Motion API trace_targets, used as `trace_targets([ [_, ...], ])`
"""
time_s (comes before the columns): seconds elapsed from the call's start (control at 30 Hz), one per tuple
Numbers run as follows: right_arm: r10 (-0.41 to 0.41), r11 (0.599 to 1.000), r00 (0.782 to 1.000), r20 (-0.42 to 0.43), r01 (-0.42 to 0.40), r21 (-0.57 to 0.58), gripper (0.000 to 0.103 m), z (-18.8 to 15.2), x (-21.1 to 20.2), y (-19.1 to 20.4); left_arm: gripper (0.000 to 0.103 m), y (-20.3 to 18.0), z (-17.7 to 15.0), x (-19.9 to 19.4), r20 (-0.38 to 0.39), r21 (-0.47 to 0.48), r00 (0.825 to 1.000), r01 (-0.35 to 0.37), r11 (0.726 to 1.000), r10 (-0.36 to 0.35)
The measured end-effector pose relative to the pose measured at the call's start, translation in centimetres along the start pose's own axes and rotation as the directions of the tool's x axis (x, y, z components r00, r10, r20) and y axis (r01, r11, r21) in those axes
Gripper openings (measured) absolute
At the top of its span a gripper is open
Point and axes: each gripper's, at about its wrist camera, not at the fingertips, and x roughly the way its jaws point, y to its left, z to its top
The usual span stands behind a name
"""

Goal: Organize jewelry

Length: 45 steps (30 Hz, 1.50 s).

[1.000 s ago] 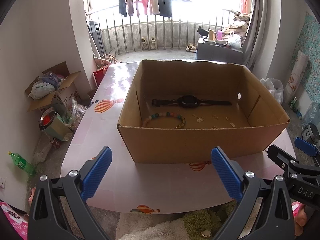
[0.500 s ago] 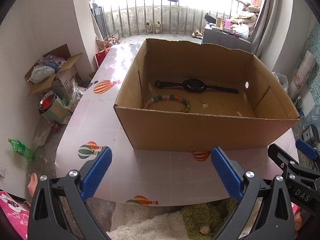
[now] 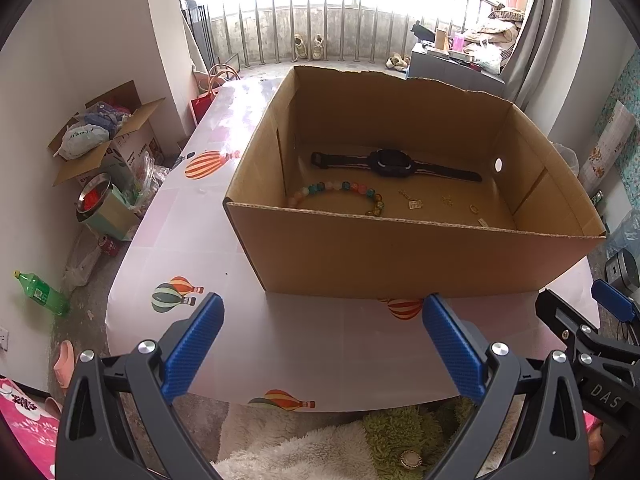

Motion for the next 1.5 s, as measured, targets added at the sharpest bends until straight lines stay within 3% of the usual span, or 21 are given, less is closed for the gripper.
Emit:
trace_targets([
  [1.5,0.018,1.0,1.0,0.004,-0.018,-0.006,0.095,0.01,-0.34,-0.24,0.097,-0.16,0.15,-0.14,0.007,0.019,1.0,-0.006,1.0,0.006],
])
